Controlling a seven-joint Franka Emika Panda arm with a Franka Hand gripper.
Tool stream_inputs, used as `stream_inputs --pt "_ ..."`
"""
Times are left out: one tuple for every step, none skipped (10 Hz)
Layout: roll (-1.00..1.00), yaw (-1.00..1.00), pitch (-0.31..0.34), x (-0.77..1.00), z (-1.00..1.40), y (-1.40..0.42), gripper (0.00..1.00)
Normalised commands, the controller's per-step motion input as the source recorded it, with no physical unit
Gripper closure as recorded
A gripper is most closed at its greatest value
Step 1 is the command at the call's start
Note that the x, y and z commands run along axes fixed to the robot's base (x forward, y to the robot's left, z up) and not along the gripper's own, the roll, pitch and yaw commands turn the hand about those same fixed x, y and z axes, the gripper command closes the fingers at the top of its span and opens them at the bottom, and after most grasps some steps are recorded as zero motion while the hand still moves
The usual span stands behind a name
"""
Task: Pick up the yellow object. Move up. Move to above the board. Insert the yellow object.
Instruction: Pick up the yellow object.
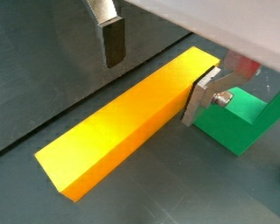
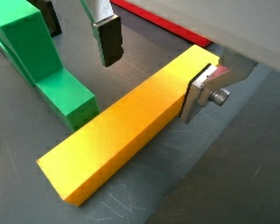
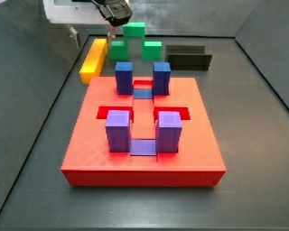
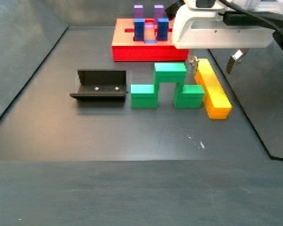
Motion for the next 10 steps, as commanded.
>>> stream_inputs --pt "0.16 0.00 -0.024 0.03 -0.13 0.00 0.00" --pt "0.17 0.00 -0.034 0.00 -0.21 0.00 0.00" --pt "0.18 0.00 -0.043 0.01 -0.19 0.01 0.00" --pt "0.18 0.00 -0.036 0.07 -0.12 0.07 0.00" --pt "0.16 0.00 -0.026 0.12 -0.08 0.09 0.00" --pt "0.14 0.00 -0.016 0.16 -0.03 0.09 0.00" --pt "0.13 0.00 0.000 0.20 0.00 0.07 0.00" --pt "0.13 0.00 -0.004 0.14 -0.05 0.02 0.00" --pt "0.14 0.00 -0.014 0.00 -0.20 0.00 0.00" --pt "0.18 0.00 -0.021 -0.03 -0.26 -0.11 0.00"
